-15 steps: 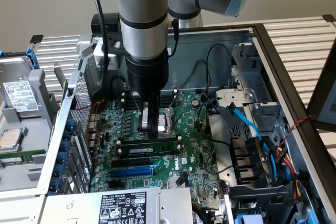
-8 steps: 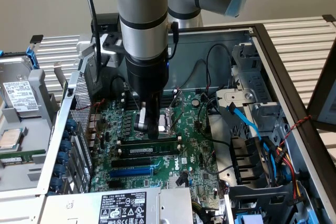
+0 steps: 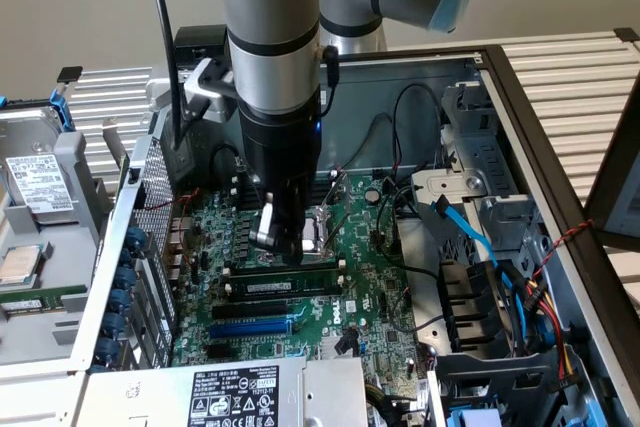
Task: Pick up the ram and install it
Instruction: 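Press down the ram until it locks into place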
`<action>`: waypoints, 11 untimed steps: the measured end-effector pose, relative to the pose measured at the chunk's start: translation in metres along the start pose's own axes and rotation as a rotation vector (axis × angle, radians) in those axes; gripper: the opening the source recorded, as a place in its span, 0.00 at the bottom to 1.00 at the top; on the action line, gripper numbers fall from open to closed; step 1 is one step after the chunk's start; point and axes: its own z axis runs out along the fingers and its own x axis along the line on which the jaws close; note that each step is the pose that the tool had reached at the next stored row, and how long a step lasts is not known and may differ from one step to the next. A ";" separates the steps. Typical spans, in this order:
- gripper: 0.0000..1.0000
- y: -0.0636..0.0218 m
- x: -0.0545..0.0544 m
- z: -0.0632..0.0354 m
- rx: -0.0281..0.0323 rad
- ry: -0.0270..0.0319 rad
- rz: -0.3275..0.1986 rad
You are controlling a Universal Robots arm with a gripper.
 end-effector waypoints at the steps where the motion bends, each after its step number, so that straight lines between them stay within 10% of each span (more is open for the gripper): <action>1: 0.11 0.0000 0.000 -0.0001 0.0003 0.0000 0.014; 11: 0.11 0.0000 0.000 -0.0007 0.0041 -0.0003 0.158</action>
